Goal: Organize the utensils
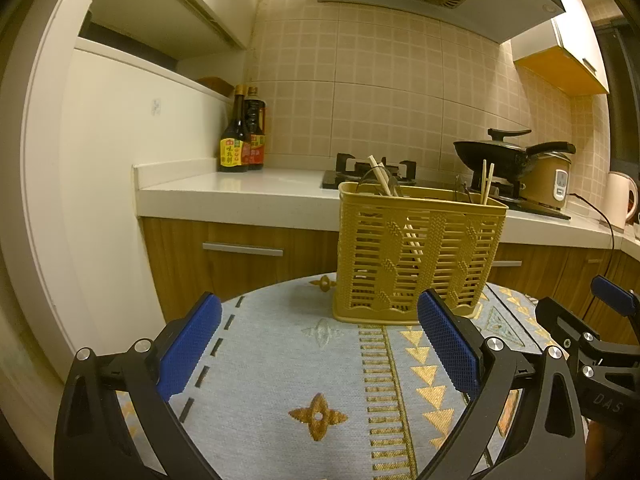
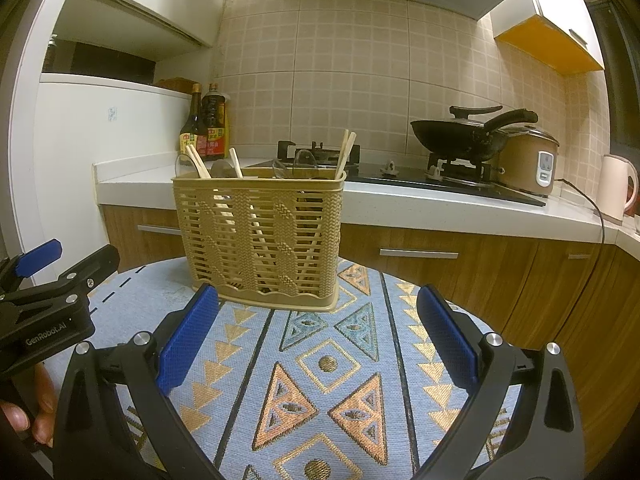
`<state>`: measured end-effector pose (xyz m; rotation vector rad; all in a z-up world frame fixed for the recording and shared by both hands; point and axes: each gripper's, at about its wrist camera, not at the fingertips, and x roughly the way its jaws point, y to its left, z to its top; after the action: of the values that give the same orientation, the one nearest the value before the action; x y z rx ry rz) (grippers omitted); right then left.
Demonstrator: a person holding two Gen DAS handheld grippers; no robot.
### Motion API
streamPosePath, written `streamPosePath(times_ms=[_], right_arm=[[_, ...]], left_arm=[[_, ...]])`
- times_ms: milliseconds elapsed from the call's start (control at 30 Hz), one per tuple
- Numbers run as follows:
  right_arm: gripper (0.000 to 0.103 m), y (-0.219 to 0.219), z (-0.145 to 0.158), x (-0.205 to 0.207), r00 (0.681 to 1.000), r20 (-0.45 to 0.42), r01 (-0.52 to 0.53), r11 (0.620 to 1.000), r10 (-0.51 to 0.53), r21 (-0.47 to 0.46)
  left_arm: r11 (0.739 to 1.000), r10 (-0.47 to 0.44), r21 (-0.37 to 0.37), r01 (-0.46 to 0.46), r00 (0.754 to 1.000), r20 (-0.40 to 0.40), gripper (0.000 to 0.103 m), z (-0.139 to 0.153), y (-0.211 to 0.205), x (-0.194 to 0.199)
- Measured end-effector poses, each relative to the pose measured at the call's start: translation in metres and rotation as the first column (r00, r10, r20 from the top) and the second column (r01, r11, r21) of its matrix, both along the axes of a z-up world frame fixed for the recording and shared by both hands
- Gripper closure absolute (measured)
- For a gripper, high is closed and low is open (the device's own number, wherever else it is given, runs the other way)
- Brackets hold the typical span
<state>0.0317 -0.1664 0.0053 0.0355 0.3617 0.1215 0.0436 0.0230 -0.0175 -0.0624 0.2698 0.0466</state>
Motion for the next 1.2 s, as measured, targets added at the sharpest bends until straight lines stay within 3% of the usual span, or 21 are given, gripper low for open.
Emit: streamPosePath(times_ms=[1200], right_arm=[[0.008,0.0007,0.0002,0.0004,1.000,-0.001,0.000,1.000,0.000,-0.001]], left_arm=[[1.000,-0.006,-0.010,0.006,1.000,-0.023,0.008,-0.0015,0.0026,0.0039]])
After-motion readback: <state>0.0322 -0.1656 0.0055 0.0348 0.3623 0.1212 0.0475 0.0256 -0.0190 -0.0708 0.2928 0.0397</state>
